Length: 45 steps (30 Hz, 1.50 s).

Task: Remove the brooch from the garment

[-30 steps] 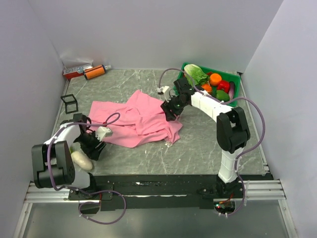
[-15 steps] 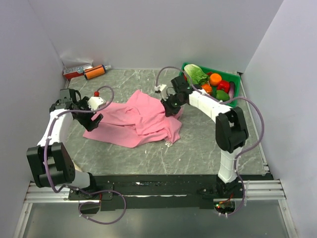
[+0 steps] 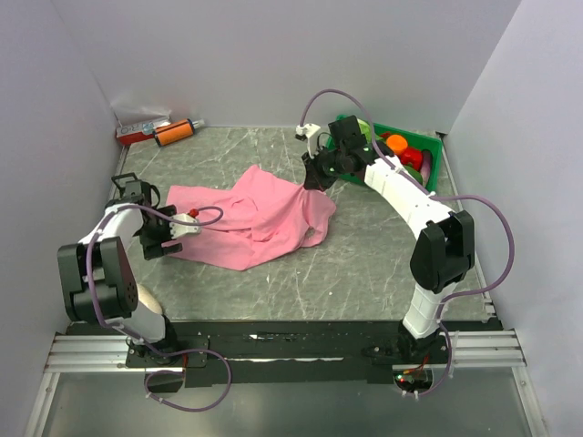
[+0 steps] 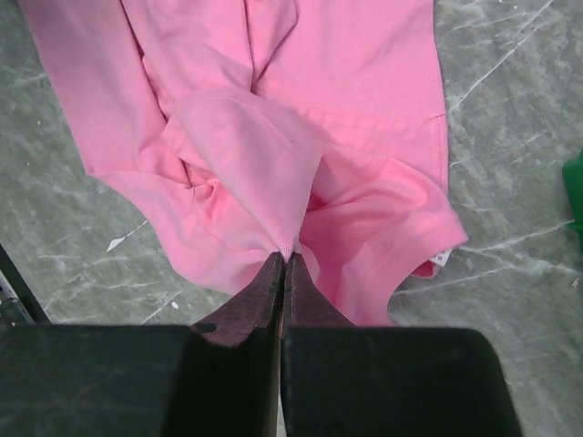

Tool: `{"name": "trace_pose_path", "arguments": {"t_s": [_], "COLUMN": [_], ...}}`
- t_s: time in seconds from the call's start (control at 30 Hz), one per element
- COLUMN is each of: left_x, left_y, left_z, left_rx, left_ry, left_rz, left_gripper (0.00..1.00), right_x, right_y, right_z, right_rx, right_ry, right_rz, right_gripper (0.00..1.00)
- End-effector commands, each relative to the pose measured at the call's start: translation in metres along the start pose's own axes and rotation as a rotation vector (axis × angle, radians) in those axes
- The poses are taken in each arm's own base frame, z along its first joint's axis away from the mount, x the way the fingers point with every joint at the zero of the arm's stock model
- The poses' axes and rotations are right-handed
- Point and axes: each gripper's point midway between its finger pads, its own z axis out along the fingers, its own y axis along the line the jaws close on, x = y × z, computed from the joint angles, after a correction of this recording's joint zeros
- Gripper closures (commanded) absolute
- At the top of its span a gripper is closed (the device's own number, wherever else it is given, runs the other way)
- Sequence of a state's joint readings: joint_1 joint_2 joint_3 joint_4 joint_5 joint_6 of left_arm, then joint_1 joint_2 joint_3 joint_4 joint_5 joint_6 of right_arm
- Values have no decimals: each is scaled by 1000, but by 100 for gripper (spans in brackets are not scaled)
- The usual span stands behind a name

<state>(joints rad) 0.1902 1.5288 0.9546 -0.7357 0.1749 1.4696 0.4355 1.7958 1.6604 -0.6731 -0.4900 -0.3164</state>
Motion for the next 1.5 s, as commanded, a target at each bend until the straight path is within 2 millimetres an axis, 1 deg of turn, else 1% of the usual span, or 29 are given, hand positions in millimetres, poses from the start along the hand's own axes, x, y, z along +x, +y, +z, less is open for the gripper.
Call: {"name": "trace_pose_path", "arguments": {"t_s": [0.0, 0.17, 0.27, 0.37, 0.43, 0.47, 0.53, 0.57, 0.6, 0.63, 0.67, 0.7, 0.73, 0.77, 0.8, 0.83, 0.9, 0.93, 0.97, 1.03, 1.07, 1.1, 1.13, 1.17, 1.23, 1.27, 1.3, 1.33, 1.47], "left_x": [10, 15, 21, 28, 28, 28, 26, 16, 15, 4, -16, -23, -36, -46, -64, -76, -96, -106, -113, -123, -130, -132, -127, -133, -130, -132, -133, -135, -141], "left_y": [17, 12, 7, -2, -13, -17, -20, -3, -9, 20, 29, 38, 73, 88, 102, 129, 154, 178, 184, 206, 203, 206, 205, 209, 207, 205, 204, 202, 185], "left_z": [16, 31, 42, 50, 58, 56, 51, 42, 38, 25, 15, 0, -25, -43, -68, -100, -148, -180, -212, -255, -291, -311, -311, -362, -385, -413, -425, -450, -505], "left_rx": [-19, 29, 35, 71, 152, 210, 287, 287, 345, 298, 301, 297, 203, 160, 118, 20, -109, -224, -308, -469, -565, -643, -683, -856, -962, -1044, -1072, -1119, -1227], "left_ry": [50, 80, 113, 162, 181, 196, 204, 171, 164, 105, 0, -55, -126, -177, -268, -329, -432, -496, -542, -634, -680, -714, -721, -796, -823, -860, -874, -904, -968], "left_rz": [45, 10, 13, 8, -31, -106, -194, -265, -337, -383, -460, -516, -530, -579, -588, -597, -584, -595, -581, -567, -539, -524, -570, -508, -519, -489, -489, -489, -469], "left_gripper": [15, 19, 28, 56, 91, 99, 99, 99, 99, 99, 99, 99, 99, 99, 99, 99, 99, 99, 99, 99, 99, 99, 99, 99, 99, 99, 99, 99, 99], "right_x": [-8, -4, -5, -8, -9, -14, -19, -24, -29, -36, -44, -48, -55, -67, -72, -79, -103, -113, -133, -150, -162, -174, -181, -192, -209, -219, -226, -231, -250], "right_y": [2, 2, 2, 1, 1, -3, -11, -19, -25, -33, -44, -52, -57, -61, -65, -67, -72, -73, -76, -81, -82, -83, -87, -86, -88, -85, -83, -81, -56], "right_z": [-10, -8, -7, -8, -10, -16, -23, -35, -41, -47, -58, -65, -71, -82, -86, -92, -110, -117, -133, -150, -163, -173, -185, -199, -225, -243, -256, -267, -327], "right_rx": [10, 10, 12, 16, 24, 53, 107, 161, 194, 235, 290, 334, 355, 375, 394, 404, 431, 444, 478, 534, 563, 589, 632, 662, 713, 739, 760, 777, 844], "right_ry": [-33, -24, -25, -34, -33, -43, -59, -79, -97, -126, -154, -167, -186, -219, -235, -257, -333, -363, -425, -478, -514, -557, -583, -621, -694, -734, -765, -788, -892], "right_rz": [19, 34, 40, 42, 39, 28, 19, 23, 31, 38, 63, 69, 67, 53, 46, 37, -3, -20, -56, -84, -112, -136, -146, -167, -182, -199, -211, -223, -301], "right_gripper": [100, 100, 100, 100, 100, 100, 100, 100, 100, 100, 100, 100, 100, 100, 100, 100, 100, 100, 100, 100, 100, 100, 100, 100, 100, 100, 100, 100, 100]}}
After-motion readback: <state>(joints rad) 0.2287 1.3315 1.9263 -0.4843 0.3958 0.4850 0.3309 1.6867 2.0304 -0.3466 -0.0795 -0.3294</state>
